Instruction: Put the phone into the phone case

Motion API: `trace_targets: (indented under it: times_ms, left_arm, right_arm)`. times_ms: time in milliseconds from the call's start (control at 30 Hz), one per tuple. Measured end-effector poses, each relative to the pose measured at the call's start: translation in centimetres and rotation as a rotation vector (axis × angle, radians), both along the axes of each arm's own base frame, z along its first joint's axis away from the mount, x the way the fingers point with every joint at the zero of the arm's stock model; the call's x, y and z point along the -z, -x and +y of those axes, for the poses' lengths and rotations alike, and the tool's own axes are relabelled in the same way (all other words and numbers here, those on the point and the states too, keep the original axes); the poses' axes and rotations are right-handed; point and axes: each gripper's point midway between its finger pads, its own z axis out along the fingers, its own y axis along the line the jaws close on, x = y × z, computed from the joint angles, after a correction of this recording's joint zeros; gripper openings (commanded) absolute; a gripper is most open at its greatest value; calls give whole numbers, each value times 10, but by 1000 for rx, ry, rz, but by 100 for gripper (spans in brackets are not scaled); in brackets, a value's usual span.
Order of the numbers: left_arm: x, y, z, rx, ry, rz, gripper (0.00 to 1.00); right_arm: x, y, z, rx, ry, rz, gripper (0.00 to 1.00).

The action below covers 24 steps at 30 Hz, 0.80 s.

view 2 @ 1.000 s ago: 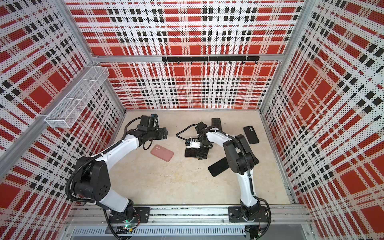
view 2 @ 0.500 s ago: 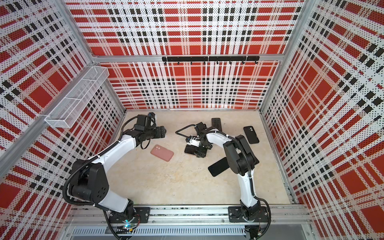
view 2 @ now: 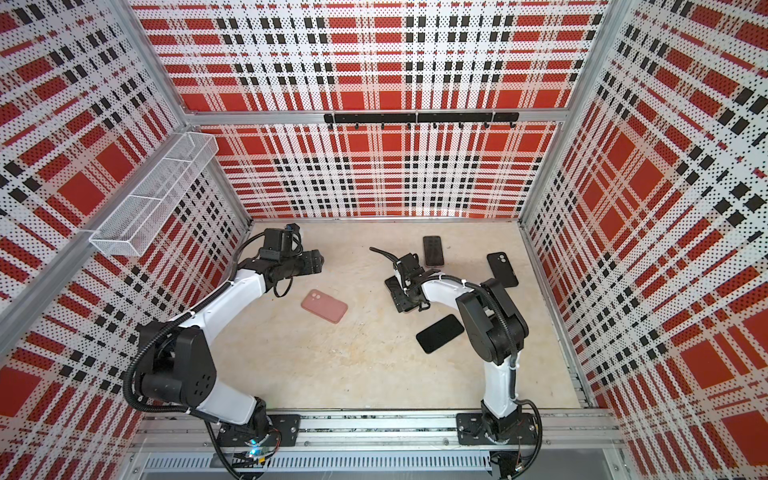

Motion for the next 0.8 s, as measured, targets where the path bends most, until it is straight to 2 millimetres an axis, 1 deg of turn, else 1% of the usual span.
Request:
trace_targets:
  times_ms: [200, 233, 367, 467, 533, 667, 800]
  left_arm:
    - [0, 0, 0, 3, 6, 1, 79]
    - [0, 0, 1, 1, 6, 1, 79]
    - [2, -3, 5, -9, 14, 3, 79]
    - [5, -3, 7, -12, 19, 12, 79]
    - [6, -3, 7, -11, 25, 16, 79]
    - [6, -3, 6, -7, 30, 17, 79]
    - [6, -3, 6, -6, 34, 17, 79]
  right_arm:
    - [-16, -24, -5, 185, -39, -79, 61]
    - [-22, -31, -5, 213, -44, -98, 61]
    - [-38, -69, 3, 308, -80, -173, 61]
    - [-38, -90, 4, 355, -88, -199, 61]
    - [-32, -103, 4, 386, -81, -207, 61]
    - [-21, -126, -3, 443, -69, -216, 62]
    - [-16, -146, -9, 481, -65, -225, 63]
